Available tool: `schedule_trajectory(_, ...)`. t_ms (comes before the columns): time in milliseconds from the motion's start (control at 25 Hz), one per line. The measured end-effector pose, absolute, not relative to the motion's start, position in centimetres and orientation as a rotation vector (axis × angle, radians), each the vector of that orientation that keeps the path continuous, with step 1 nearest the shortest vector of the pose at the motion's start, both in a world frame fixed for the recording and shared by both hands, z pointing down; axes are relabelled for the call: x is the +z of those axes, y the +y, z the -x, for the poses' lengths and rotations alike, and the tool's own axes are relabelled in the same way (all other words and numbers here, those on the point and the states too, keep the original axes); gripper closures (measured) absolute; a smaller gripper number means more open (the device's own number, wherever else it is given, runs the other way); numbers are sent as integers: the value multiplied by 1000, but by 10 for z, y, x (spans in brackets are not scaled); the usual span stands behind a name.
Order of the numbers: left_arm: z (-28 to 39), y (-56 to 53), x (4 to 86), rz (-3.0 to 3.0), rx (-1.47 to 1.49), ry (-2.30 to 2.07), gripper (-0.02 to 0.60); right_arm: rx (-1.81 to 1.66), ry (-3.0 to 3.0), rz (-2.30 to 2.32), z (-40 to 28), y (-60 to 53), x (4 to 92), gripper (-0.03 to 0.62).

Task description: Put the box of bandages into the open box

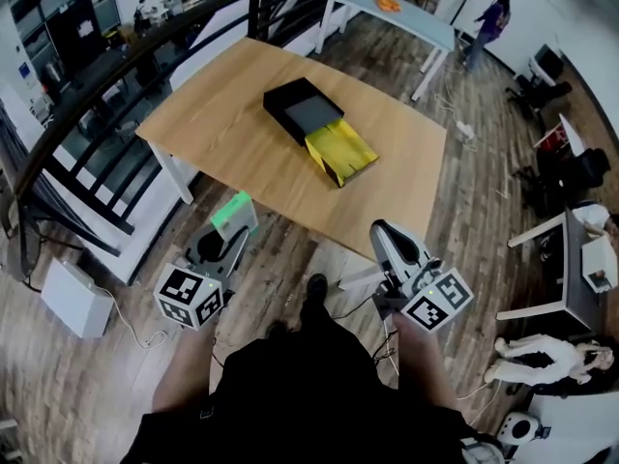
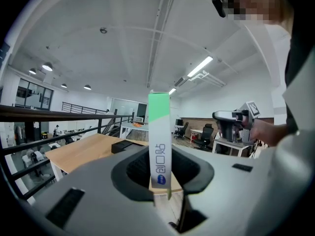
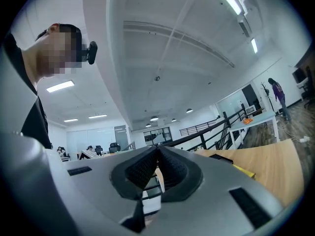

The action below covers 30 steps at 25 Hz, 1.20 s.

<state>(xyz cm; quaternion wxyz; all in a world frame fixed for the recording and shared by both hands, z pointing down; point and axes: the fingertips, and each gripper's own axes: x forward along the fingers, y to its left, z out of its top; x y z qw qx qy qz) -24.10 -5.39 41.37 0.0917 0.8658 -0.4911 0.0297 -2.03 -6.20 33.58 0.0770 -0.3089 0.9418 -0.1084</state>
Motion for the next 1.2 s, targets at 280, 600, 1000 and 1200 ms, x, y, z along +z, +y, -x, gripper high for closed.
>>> schedule_trajectory(280,231,-93,421,-2549,151,-1460,485,-377,2790,906,7,-110,348,556)
schedule_trajectory(600,195,-167,428,-2531,210,-1459,485,-447,2769,898,-29,-187,367,556)
schedule_trajectory(1000,132,-261,425,-2506,261,-1483,485,-495,2765,824,-85,-280,373,556)
schedule_trajectory(1200,109,-288,429,-2502,302,-1476,485,-493,2753,795,-102,-305,368,556)
